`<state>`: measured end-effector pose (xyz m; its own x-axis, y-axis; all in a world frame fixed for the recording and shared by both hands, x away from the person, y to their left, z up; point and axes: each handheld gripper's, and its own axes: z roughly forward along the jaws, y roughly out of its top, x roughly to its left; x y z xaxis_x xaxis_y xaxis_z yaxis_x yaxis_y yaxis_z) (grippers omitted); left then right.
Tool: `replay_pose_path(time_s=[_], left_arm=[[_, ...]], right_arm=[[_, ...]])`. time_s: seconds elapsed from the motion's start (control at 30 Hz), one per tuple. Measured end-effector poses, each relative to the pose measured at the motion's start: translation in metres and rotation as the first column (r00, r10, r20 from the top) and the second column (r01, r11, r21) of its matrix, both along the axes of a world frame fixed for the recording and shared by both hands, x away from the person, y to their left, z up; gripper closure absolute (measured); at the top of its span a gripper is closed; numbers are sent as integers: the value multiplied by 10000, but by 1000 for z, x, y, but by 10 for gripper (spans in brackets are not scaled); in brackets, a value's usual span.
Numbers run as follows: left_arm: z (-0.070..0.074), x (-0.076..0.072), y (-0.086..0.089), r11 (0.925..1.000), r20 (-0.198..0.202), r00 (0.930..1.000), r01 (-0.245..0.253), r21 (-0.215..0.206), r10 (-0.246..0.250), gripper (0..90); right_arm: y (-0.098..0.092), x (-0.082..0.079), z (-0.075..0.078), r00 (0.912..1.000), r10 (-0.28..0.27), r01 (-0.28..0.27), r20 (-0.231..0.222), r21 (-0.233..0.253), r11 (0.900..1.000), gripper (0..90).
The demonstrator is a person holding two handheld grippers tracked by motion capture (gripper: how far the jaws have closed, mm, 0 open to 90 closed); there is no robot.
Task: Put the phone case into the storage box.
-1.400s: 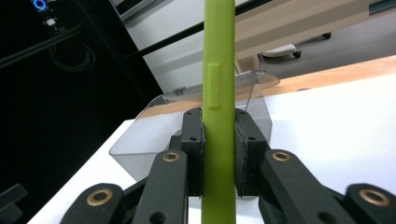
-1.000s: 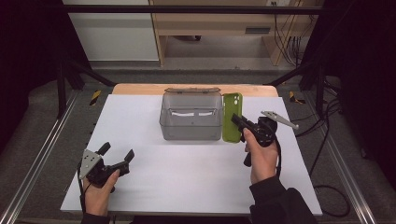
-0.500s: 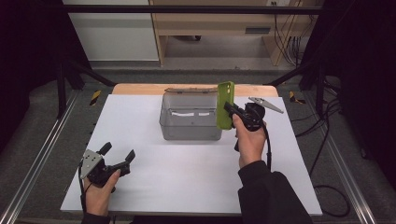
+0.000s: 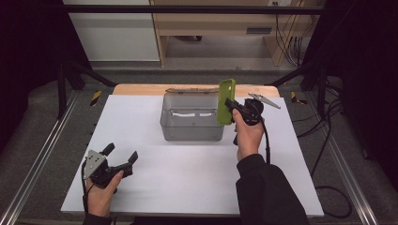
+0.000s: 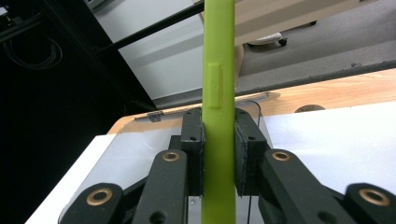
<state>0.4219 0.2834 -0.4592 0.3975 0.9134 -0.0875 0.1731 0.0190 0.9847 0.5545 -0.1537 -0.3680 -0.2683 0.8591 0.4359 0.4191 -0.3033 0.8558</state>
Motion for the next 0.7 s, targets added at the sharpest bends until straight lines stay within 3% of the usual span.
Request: replay_pose_path(time_s=[0.23,0.53,0.7], left_arm=[[0,0,0,10000,-15,10000,42,13,-42,25],[0,1,0,10000,-16,10000,62,10,-62,26],[0,1,0,10000,-24,10000,42,22,-42,26]], right_arm=[[4,10,-2,9998,-205,205,-58,42,9998,771],[13,16,-3,9995,-300,301,18,-683,9972,771],[15,19,-5,9993,-374,370,-25,-853,9957,771]])
